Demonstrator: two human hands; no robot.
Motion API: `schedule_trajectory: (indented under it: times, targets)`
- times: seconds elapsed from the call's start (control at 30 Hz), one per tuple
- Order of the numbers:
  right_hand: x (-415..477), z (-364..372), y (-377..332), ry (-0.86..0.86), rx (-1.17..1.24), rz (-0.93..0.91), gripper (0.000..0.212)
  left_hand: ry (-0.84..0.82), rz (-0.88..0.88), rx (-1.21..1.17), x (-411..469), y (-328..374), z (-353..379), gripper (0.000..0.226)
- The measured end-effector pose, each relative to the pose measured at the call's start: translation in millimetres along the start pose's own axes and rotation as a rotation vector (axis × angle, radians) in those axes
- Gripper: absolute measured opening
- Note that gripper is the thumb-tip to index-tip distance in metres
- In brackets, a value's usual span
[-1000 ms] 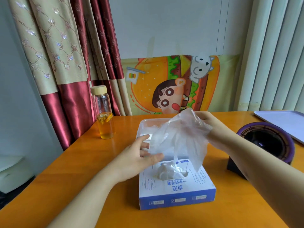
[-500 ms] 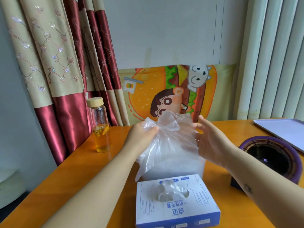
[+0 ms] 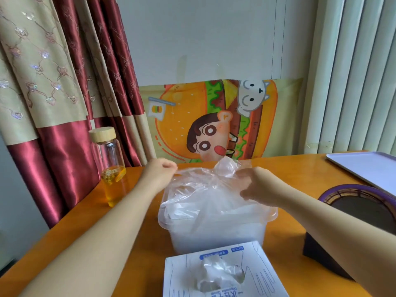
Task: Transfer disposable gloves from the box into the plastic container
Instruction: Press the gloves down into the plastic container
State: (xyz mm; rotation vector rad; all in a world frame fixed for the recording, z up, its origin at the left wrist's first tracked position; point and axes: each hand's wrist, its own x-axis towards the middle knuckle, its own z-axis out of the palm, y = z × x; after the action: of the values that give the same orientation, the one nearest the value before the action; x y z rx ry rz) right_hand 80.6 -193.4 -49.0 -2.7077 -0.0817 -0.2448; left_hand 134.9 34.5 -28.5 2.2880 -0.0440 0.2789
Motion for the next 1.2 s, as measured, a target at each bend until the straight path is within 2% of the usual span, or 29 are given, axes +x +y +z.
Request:
schedule_trajectory:
  times: [0.07, 0.1, 0.13, 0.2, 0.23, 0.3, 0.33, 0.4, 0.5, 0.6, 0.67, 0.77, 0.87, 0.93, 0.97, 1.03, 1.07, 1.13, 1.2]
  targets:
    - [6, 4, 0, -0.102, -0.138, 0.022, 0.062, 0.189, 0.109, 0.104, 5, -6, -7, 0.019]
    - [9, 6, -2, -0.140, -0.197, 0.023, 0.059, 0.247, 0.241, 0.125, 3, -4, -7, 0.019]
    - [11, 7, -5, -0.179, -0.250, 0.023, 0.056, 0.222, 0.404, 0.129, -2, 3, -5, 0.018]
    - [16, 10, -12, -0.255, -0.355, 0.021, 0.052, -0.105, 0.617, 0.185, -17, 22, 7, 0.018]
    - [18, 11, -16, -0.296, -0.414, 0.033, 0.053, -0.324, 0.609, 0.287, -24, 29, 14, 0.023]
    - [19, 11, -22, -0.373, -0.547, 0.055, 0.061, -0.665, 0.487, 0.632, -27, 32, 28, 0.037]
    - [19, 12, -23, -0.396, -0.606, 0.051, 0.062, -0.771, 0.408, 0.794, -25, 29, 31, 0.044]
    - [19, 13, -23, -0.438, -0.689, 0.052, 0.060, -0.871, 0.317, 0.969, -21, 24, 33, 0.060]
    - [22, 18, -20, -0.492, -0.775, 0.054, 0.042, -0.884, 0.297, 1.046, -19, 20, 38, 0.072]
    - [27, 26, -15, -0.496, -0.895, 0.031, 0.031, -0.867, 0.216, 1.072, -14, 10, 55, 0.061]
    - [30, 33, -10, -0.499, -0.988, 0.010, 0.035, -0.859, 0.148, 1.051, -10, 1, 68, 0.048]
    - [32, 38, -6, -0.524, -1.070, -0.024, 0.044, -0.904, 0.165, 1.074, -7, -2, 75, 0.048]
    - [32, 22, -11, -0.507, -0.972, -0.060, 0.055, -0.883, 0.096, 1.018, -6, -2, 76, 0.049]
    - [32, 4, -18, -0.418, -0.882, -0.076, 0.069, -0.842, 0.031, 0.959, -4, -4, 76, 0.052]
    - [32, -3, -22, -0.336, -0.851, -0.105, 0.068, -0.825, -0.010, 0.928, -3, -5, 78, 0.055]
    - [33, -5, -30, -0.183, -0.801, -0.210, 0.054, -0.807, -0.063, 0.877, -2, -8, 79, 0.060]
    - [32, -2, -34, -0.166, -0.746, -0.260, 0.047, -0.801, -0.084, 0.864, -2, -8, 79, 0.060]
    - [33, 8, -38, -0.276, -0.585, -0.308, 0.042, -0.782, -0.066, 0.860, -2, -9, 80, 0.060]
    - [37, 19, -34, -0.516, -0.487, -0.266, 0.049, -0.772, 0.000, 0.878, -4, -8, 80, 0.056]
